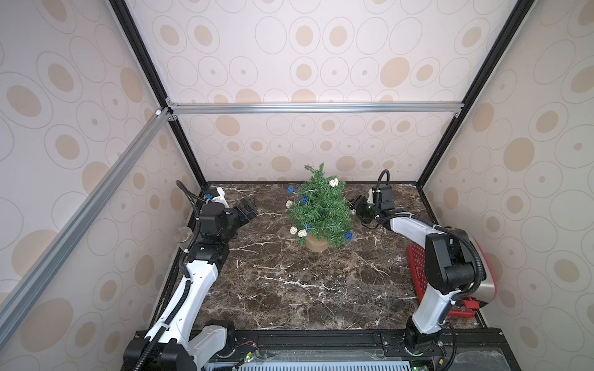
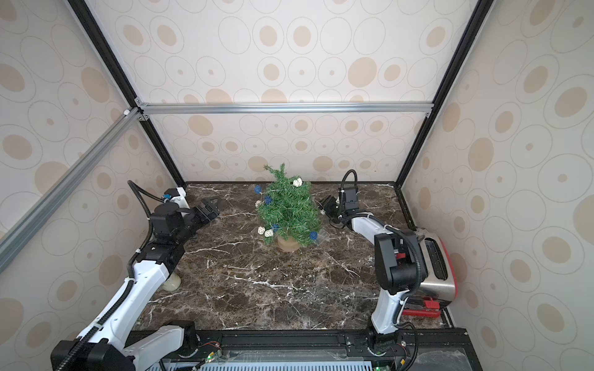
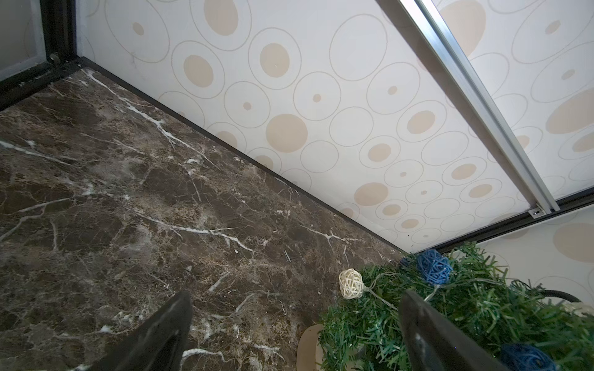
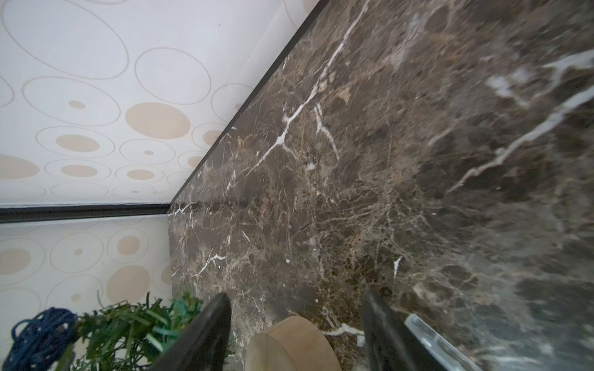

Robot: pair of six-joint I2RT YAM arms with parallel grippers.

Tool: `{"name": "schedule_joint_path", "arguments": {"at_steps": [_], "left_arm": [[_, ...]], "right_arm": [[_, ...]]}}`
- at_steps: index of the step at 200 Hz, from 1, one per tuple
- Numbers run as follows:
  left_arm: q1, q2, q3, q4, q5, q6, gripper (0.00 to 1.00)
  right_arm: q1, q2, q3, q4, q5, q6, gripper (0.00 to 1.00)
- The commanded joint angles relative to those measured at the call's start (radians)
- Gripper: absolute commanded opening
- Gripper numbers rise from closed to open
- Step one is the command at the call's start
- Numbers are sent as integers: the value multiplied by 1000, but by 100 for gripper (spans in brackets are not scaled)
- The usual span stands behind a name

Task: Remove string lights from the small christmas tree
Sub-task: Move the christmas tree to the center of the board.

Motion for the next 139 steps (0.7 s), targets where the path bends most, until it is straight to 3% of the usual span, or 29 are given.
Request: {"name": "schedule_joint_path", "arguments": {"at_steps": [1,42,80,139], "left_arm": [[-5,-13,43,-13,14,30,99],[-23,-9,38,-1,34,41,99],[-88,13,72,-46,38,101,90],[-133,40,69,-45,79,95,87]], "right_arm": [[-7,-64,-9,-71,128,-37,69],[-8,-130,-11,-157,284,-50,73],[-8,-201,-57,-154,408,-46,76],[-9,-226,-45,-212,485,-75,78]]}}
